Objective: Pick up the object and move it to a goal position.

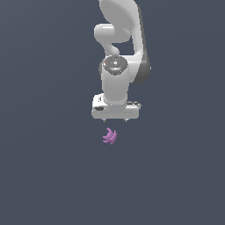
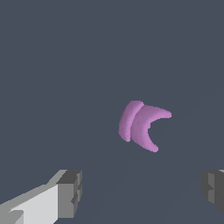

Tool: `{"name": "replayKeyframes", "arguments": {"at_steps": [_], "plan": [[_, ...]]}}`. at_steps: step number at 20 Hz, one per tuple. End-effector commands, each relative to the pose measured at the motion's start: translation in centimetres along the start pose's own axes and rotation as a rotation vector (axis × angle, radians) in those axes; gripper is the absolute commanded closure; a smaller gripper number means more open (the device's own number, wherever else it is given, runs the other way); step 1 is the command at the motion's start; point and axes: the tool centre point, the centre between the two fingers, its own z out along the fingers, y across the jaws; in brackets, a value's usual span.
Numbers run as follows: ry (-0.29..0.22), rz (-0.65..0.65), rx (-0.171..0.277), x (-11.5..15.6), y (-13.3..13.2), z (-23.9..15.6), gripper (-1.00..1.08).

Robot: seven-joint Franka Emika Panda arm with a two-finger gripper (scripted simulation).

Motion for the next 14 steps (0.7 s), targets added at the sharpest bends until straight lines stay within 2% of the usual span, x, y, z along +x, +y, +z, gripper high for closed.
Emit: {"name": "replayKeyframes", "arguments": {"at_steps": [1,14], "plan": [[0.0,0.0,0.0,0.0,0.0,0.0,-0.92],[0.01,-0.018,-0.012,0.3,1.0,-1.2,-0.92]]}}
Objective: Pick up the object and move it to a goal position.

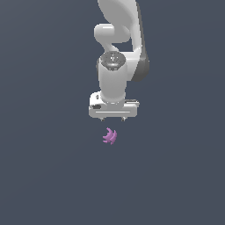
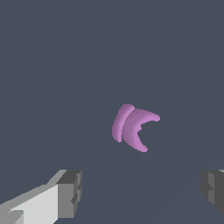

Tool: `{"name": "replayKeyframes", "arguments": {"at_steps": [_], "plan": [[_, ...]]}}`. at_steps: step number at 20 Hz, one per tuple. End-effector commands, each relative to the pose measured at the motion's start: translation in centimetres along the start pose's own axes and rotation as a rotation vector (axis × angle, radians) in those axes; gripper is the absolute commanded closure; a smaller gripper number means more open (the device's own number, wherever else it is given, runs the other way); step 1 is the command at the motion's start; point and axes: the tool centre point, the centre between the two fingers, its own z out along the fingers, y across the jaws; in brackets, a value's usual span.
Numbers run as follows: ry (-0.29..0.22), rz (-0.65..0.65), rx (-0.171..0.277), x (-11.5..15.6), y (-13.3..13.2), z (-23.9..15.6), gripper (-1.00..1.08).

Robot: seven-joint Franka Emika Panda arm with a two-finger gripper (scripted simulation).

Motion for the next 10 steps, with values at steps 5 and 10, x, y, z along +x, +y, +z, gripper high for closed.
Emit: {"name": "replayKeyframes", "arguments": {"at_steps": [5,10], "plan": [[0.001,0.039,0.0,0.3,0.1,0.8,-0.92],[0.005,0.114,0.001,0.8,0.4,2.4,-0.92]]}}
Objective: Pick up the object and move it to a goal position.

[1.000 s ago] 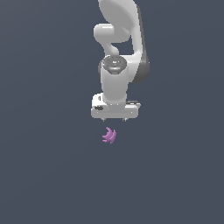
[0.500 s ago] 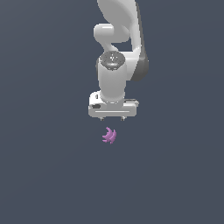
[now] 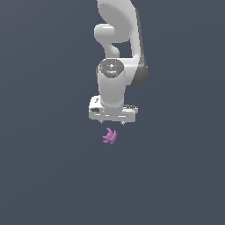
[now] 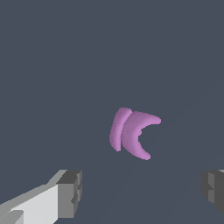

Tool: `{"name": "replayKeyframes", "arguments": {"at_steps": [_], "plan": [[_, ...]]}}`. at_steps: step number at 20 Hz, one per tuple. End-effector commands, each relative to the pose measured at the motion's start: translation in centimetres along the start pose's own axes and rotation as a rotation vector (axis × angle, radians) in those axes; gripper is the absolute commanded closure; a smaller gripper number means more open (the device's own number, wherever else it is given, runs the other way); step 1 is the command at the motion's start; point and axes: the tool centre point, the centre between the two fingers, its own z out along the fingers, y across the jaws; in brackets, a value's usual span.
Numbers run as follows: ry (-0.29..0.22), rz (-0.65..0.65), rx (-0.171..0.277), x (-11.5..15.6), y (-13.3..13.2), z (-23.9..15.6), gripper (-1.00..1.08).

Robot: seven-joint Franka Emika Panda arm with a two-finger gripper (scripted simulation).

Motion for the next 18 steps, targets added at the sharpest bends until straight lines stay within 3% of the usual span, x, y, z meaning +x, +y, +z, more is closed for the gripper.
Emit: {"name": "replayKeyframes", "arguments": {"at_steps": [1,10,18], "plan": [[0.002,0.044,0.0,0.3,0.2,0.9,-0.92],[0.012,0.224,-0.001,1.3,0.9,4.7,-0.92],[0.015,0.286,-0.003,1.6,1.1,6.1,-0.92]]}}
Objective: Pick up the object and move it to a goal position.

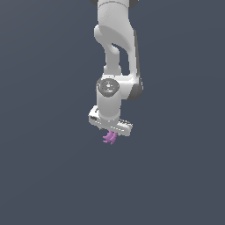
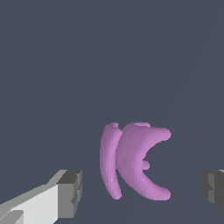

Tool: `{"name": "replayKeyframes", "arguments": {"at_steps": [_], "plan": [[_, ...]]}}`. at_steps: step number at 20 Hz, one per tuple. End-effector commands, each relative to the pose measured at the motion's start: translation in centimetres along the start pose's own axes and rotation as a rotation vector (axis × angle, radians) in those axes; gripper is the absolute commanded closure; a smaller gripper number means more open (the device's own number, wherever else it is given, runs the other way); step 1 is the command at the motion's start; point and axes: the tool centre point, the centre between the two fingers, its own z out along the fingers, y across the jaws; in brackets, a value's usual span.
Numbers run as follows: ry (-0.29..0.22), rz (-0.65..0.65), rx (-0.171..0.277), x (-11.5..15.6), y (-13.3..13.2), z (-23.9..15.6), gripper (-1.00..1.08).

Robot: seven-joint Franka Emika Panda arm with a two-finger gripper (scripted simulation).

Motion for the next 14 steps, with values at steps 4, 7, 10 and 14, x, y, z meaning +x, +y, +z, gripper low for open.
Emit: {"name": "replayKeyframes", "arguments": {"at_steps": [4,7,10,14], "plan": [[0.0,0.003,0.0,0.0,0.0,0.2,-0.92],[0.0,0.004,0.0,0.0,0.0,1.1,-0.92],[0.001,0.006,0.0,0.0,0.1,2.5,-0.92],[0.001,0.008,0.0,-0.1,0.1,4.5,-0.92]]}}
